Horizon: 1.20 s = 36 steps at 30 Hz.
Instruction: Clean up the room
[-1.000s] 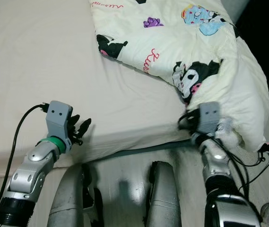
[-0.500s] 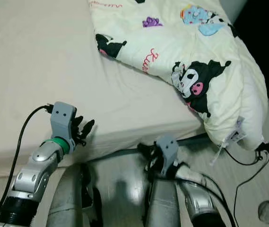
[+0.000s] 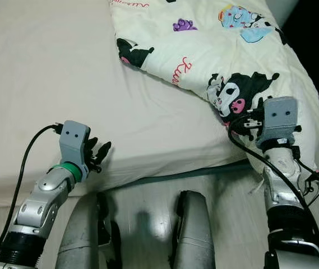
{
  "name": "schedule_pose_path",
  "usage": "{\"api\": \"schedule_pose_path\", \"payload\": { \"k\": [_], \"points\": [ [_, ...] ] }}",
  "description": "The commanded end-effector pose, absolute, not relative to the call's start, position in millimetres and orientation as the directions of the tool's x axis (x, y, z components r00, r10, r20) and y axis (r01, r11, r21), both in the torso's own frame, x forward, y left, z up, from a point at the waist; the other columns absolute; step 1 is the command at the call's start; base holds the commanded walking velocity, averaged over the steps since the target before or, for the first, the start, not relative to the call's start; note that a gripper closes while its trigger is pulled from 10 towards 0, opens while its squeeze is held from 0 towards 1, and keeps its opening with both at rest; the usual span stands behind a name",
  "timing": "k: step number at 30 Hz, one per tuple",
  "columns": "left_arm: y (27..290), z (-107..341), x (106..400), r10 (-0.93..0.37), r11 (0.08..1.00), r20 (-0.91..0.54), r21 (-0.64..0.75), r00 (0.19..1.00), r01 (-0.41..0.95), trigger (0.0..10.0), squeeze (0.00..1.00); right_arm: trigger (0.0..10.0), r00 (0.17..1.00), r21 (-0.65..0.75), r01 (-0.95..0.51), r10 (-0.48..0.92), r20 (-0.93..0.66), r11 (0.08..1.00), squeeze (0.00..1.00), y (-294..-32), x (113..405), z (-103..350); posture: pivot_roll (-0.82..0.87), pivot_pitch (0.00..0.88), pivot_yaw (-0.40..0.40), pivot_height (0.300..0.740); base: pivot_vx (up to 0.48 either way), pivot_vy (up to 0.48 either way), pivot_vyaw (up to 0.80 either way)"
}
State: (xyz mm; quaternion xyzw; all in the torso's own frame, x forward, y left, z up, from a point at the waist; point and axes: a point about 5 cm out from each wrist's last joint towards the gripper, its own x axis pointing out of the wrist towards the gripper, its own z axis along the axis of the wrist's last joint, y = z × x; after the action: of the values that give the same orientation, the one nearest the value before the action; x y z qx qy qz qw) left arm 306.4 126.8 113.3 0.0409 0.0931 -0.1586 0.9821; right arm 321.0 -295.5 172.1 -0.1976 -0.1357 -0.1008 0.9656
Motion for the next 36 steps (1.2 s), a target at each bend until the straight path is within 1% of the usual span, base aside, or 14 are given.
{"api": "schedule_pose_path", "payload": {
  "k": [1,4,6,8,15,16,17,25,30,31,32,34,35,36],
  "points": [
    [129,104,302,-0.294,0.948,-0.231,0.051,0.927,0.314,10.0,0.0,10.0,0.939,-0.379,0.296,-0.194,0.284,0.877,1.0,-309,316,169,0.04,0.245,0.106,0.595,0.0,0.0,0.0],
    [129,104,302,-0.295,0.948,-0.231,0.051,0.927,0.315,10.0,0.0,10.0,0.933,-0.375,0.32,-0.221,0.284,0.87,1.0,-315,315,168,0.04,0.246,0.107,0.595,0.0,0.0,0.0],
    [129,104,302,-0.296,0.948,-0.231,0.051,0.927,0.315,10.0,0.0,10.0,0.923,-0.303,0.367,-0.302,0.24,0.88,1.0,-327,312,156,0.04,0.251,0.113,0.595,0.0,0.0,0.0],
    [129,104,302,-0.296,0.948,-0.231,0.051,0.927,0.315,10.0,0.0,10.0,0.923,-0.303,0.367,-0.302,0.24,0.88,1.0,-327,312,156,0.04,0.251,0.113,0.595,0.0,0.0,0.0],
    [135,104,300,-0.291,0.948,-0.238,0.06,0.927,0.313,10.0,0.0,10.0,0.903,-0.163,0.428,-0.415,0.112,0.889,1.0,-334,310,128,0.06,0.262,0.124,0.595,0.0,0.0,0.0],
    [136,104,299,-0.289,0.948,-0.24,0.063,0.927,0.312,10.0,0.0,10.0,0.903,-0.142,0.429,-0.419,0.093,0.892,0.92,-335,311,126,0.07,0.265,0.127,0.595,0.0,0.0,0.0],
    [137,104,298,-0.288,0.948,-0.242,0.065,0.927,0.311,10.0,0.0,10.0,0.902,-0.137,0.431,-0.424,0.08,0.892,0.0,-336,312,126,0.07,0.267,0.129,0.595,0.0,0.0,0.0],
    [140,104,295,-0.283,0.949,-0.247,0.07,0.927,0.308,10.0,0.0,10.0,0.904,-0.096,0.428,-0.427,0.035,0.899,0.0,-338,314,123,0.09,0.271,0.131,0.595,0.0,0.0,0.0],
    [143,104,294,-0.278,0.949,-0.25,0.074,0.927,0.305,10.0,0.0,10.0,0.902,0.047,0.431,-0.429,-0.049,0.901,0.0,-340,315,115,0.1,0.266,0.135,0.595,0.0,0.0,0.0],
    [143,104,294,-0.278,0.949,-0.251,0.075,0.927,0.305,10.0,0.0,8.5,0.901,0.092,0.433,-0.427,-0.075,0.897,0.0,-340,316,112,0.1,0.264,0.135,0.595,0.0,0.0,0.0],
    [143,104,294,-0.278,0.949,-0.252,0.076,0.927,0.305,10.0,0.0,2.8,0.897,0.109,0.441,-0.433,-0.091,0.891,0.0,-341,315,110,0.1,0.262,0.136,0.595,0.0,0.0,0.0],
    [143,104,294,-0.278,0.949,-0.252,0.076,0.927,0.305,10.0,0.0,2.8,0.894,0.114,0.447,-0.438,-0.099,0.887,0.0,-342,314,109,0.1,0.262,0.136,0.595,0.0,0.0,0.0],
    [143,105,294,-0.278,0.949,-0.252,0.076,0.927,0.306,10.0,0.0,0.0,0.891,0.119,0.453,-0.443,-0.104,0.884,0.0,-344,313,108,0.1,0.258,0.137,0.595,0.0,0.0,0.0],
    [143,105,295,-0.279,0.949,-0.252,0.077,0.927,0.306,10.0,0.0,0.0,0.89,0.128,0.455,-0.443,-0.108,0.881,0.0,-345,312,107,0.1,0.256,0.137,0.595,0.0,0.0,0.0]
  ]
}}
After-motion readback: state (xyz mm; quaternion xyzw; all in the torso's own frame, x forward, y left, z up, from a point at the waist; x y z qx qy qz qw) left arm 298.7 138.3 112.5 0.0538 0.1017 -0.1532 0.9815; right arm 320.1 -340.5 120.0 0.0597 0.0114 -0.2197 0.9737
